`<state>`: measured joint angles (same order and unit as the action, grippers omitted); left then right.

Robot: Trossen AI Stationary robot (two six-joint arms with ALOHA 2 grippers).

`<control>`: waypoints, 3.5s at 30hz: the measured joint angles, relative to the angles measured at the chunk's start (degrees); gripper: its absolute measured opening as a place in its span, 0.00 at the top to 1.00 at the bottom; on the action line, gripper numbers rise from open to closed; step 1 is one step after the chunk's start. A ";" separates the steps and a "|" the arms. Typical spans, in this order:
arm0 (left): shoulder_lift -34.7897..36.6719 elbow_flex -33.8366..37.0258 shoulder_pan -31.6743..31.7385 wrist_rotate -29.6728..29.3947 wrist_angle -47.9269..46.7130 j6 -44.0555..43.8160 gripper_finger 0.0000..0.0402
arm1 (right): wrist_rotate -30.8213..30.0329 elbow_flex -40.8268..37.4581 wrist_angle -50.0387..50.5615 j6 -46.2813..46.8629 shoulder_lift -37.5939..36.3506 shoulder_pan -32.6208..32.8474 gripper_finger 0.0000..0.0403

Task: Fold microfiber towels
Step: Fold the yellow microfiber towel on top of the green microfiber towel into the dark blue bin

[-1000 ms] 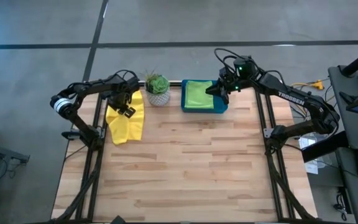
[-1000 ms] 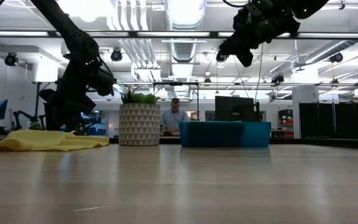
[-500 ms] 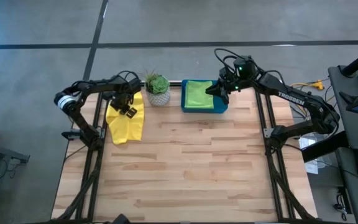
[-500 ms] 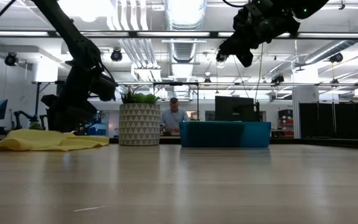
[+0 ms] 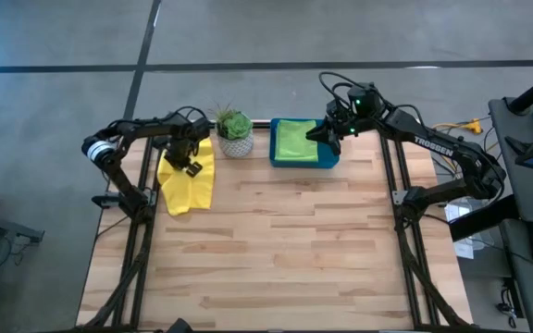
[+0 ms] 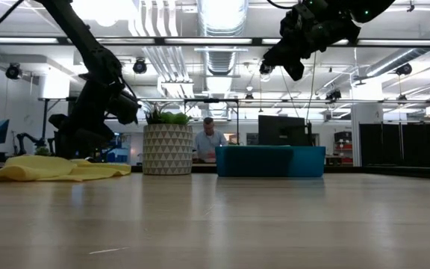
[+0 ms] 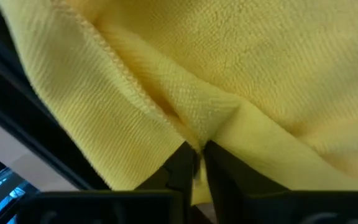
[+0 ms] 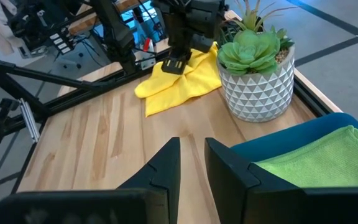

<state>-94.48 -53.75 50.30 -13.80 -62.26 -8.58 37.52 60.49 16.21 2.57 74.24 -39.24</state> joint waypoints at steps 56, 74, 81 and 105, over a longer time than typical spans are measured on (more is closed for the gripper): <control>43.58 -27.18 -8.43 30.12 -4.78 1.17 1.00 | -17.83 26.42 -36.52 15.61 30.11 36.72 0.83; 42.11 -25.85 -12.15 32.42 18.30 -18.41 1.00 | -58.79 46.46 -20.91 -8.70 38.21 38.60 0.62; 41.17 -25.68 -15.20 32.39 23.21 -21.12 1.00 | -63.25 54.22 -18.54 -14.01 42.89 37.73 0.51; 39.56 -25.58 -16.28 32.57 24.12 -20.53 1.00 | -71.60 56.04 -8.48 -17.53 42.48 37.41 0.59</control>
<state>-54.93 -79.33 34.02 18.76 -38.13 -29.11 -34.09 116.53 7.73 -14.96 116.71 -1.83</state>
